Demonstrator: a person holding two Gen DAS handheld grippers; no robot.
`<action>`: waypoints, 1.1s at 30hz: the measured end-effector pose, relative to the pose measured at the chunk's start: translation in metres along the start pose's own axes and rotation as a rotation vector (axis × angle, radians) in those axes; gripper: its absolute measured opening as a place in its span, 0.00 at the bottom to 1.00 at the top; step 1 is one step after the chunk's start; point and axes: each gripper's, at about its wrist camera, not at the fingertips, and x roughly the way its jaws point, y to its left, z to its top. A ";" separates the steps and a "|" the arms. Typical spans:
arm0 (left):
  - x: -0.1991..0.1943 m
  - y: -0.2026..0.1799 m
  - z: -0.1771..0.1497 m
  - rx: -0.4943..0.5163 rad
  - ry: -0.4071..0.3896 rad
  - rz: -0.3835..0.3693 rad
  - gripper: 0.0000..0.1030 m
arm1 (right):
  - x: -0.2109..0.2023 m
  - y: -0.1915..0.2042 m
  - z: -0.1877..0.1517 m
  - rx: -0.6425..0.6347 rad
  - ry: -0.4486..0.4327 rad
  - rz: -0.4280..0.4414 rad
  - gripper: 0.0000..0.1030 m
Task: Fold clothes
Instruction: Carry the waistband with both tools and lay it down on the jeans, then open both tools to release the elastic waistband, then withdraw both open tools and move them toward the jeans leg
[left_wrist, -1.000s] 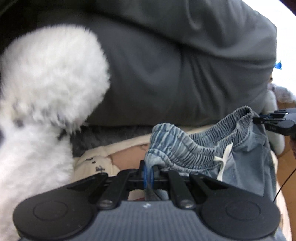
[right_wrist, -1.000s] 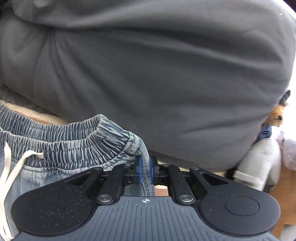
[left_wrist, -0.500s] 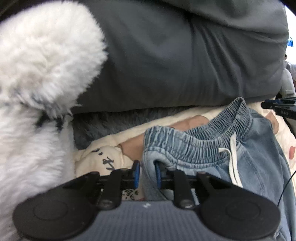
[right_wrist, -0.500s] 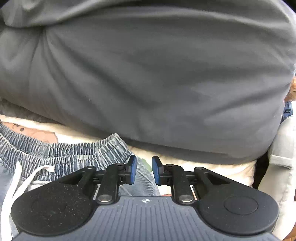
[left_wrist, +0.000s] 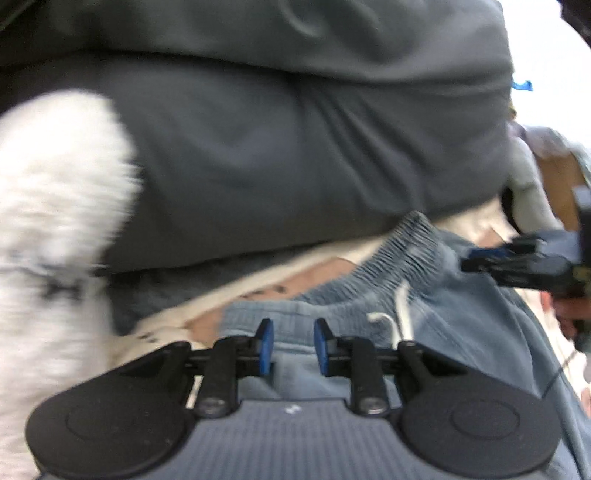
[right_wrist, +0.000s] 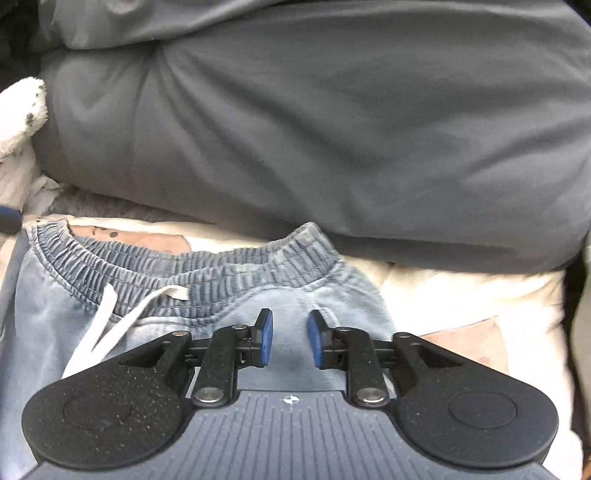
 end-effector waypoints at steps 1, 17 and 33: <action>0.005 -0.004 -0.002 0.012 0.006 -0.022 0.24 | 0.006 0.002 0.000 0.001 0.015 -0.006 0.23; 0.044 0.009 -0.015 0.007 0.201 0.084 0.03 | -0.006 -0.024 -0.003 0.168 0.091 -0.001 0.27; -0.044 -0.036 0.013 0.026 0.159 -0.032 0.65 | -0.227 -0.047 -0.009 0.200 0.144 -0.007 0.41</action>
